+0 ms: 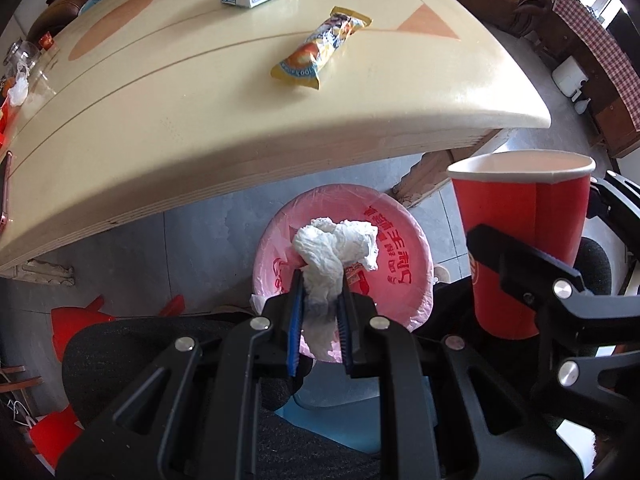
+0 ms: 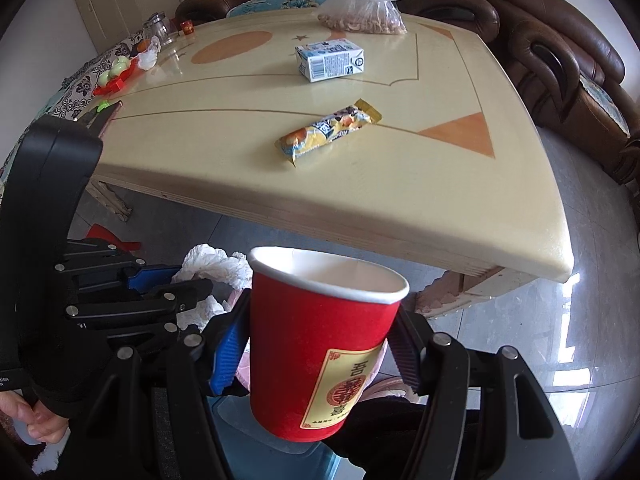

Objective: Collect trash
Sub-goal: 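Carry the tissue and red cup with both tools over the pink bin, then open the left tool to drop the tissue while the right tool drops the cup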

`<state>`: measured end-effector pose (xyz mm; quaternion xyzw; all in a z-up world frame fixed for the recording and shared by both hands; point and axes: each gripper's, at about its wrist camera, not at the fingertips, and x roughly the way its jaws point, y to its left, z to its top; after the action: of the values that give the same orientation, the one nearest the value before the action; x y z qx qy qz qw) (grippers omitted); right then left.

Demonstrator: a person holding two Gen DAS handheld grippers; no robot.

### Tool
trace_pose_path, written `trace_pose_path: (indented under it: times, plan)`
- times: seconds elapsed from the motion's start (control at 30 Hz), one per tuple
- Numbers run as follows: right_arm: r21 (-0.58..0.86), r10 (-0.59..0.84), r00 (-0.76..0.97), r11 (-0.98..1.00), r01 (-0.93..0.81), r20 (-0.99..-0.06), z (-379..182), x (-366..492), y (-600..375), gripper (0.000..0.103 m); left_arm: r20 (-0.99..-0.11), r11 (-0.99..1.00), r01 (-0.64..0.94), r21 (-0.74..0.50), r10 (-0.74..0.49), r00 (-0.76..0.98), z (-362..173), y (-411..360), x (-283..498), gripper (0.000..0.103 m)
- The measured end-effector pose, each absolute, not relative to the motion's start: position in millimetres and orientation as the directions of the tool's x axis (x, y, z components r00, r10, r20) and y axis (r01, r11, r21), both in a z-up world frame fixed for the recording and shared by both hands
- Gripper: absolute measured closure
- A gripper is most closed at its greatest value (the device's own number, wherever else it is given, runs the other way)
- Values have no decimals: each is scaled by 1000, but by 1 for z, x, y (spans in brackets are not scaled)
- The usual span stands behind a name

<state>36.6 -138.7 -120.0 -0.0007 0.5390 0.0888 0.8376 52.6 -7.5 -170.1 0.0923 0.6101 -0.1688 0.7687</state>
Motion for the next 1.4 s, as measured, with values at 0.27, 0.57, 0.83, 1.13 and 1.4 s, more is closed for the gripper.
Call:
trace_pose_path:
  times: [0.27, 0.57, 0.83, 1.13, 1.4]
  plan:
    - [119, 148, 340, 987, -105, -929, -166, 43, -144, 41, -980, 925, 378, -44, -114, 164, -207, -11, 55, 87]
    - [138, 143, 270, 990, -38, -952, -223, 51, -151, 41, -990, 932, 348, -98, -127, 61, -256, -12, 65, 87]
    - [172, 166, 191, 985, 14, -967, -277, 59, -151, 41, -994, 945, 306, -111, -109, -25, -302, -13, 73, 87]
    - [176, 171, 105, 984, 36, -980, -325, 66, -154, 41, -990, 944, 310, -113, -82, -111, -348, -23, 81, 87]
    - [187, 184, 46, 981, 56, -982, -354, 73, -156, 41, -994, 943, 328, -53, -19, -106, -365, -24, 86, 65]
